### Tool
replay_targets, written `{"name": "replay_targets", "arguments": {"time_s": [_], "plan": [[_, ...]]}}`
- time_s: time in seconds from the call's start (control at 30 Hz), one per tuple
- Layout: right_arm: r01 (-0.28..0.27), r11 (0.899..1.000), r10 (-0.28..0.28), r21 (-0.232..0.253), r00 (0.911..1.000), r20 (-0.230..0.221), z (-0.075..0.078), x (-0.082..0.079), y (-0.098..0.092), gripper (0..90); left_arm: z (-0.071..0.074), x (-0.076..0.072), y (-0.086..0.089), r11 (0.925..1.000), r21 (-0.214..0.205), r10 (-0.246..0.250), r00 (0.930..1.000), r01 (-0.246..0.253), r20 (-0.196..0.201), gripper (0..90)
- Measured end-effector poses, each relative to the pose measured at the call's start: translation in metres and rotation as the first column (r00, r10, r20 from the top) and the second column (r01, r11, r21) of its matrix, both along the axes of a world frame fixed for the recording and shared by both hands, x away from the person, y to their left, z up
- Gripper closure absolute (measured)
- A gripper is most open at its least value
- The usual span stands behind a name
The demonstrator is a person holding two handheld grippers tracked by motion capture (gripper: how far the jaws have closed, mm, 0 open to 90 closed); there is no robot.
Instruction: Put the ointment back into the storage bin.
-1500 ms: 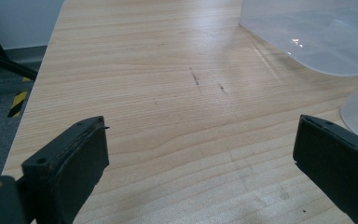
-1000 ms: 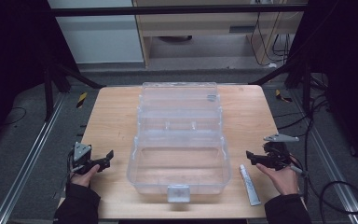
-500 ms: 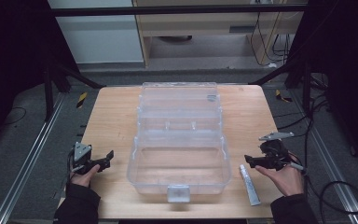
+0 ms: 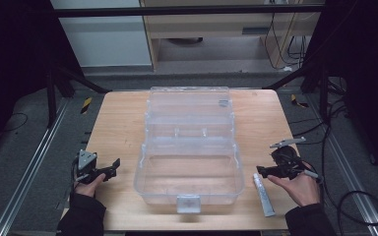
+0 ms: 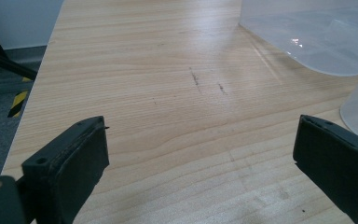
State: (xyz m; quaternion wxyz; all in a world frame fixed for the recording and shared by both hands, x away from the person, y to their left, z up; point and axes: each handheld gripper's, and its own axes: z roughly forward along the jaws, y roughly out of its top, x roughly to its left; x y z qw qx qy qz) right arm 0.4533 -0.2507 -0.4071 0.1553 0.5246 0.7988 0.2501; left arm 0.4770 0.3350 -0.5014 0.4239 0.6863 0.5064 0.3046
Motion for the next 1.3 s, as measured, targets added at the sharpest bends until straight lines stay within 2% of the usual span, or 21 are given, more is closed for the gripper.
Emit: {"name": "replay_targets", "arguments": {"time_s": [0.33,0.5,0.67,0.8,0.87,0.93,1.2,1.3], "plan": [[-0.007,1.000,0.006,-0.020,0.9986,-0.052,-0.005,0.001,0.006,29.9,0.000,0.000,0.000,1.0000,-0.002,0.000,1.0000,0.000,0.000,2.7],[0.003,1.000,-0.006,-0.028,0.9941,-0.108,-0.008,0.003,0.011,34.4,0.000,0.000,0.000,1.0000,-0.001,-0.001,1.0000,0.001,0.000,2.7],[-0.002,0.999,-0.003,-0.035,0.9916,-0.129,-0.012,0.002,0.014,36.8,0.000,0.000,0.000,1.0000,-0.002,-0.001,1.0000,0.001,0.000,2.7],[0.007,1.000,-0.011,-0.025,0.9855,-0.169,-0.020,0.001,0.011,40.8,0.000,0.000,0.000,1.0000,-0.002,-0.001,1.0000,0.001,0.000,2.7],[0.002,1.000,-0.007,-0.027,0.9849,-0.173,-0.021,0.001,0.011,41.6,0.000,0.000,0.000,1.0000,-0.001,0.000,1.0000,0.000,-0.001,2.7],[0.003,0.999,-0.010,-0.034,0.9801,-0.198,-0.023,0.001,0.013,42.8,0.000,0.000,0.000,1.0000,-0.002,-0.001,1.0000,0.001,0.000,2.7],[-0.007,1.000,0.001,-0.026,0.9730,-0.231,-0.028,0.002,0.015,46.3,0.000,0.000,0.000,1.0000,-0.005,-0.002,1.0000,0.002,0.000,2.7],[0.001,1.000,-0.008,-0.027,0.9661,-0.258,-0.034,0.003,0.013,48.4,0.000,0.000,0.001,1.0000,-0.003,-0.002,1.0000,0.002,-0.001,2.7]]}}
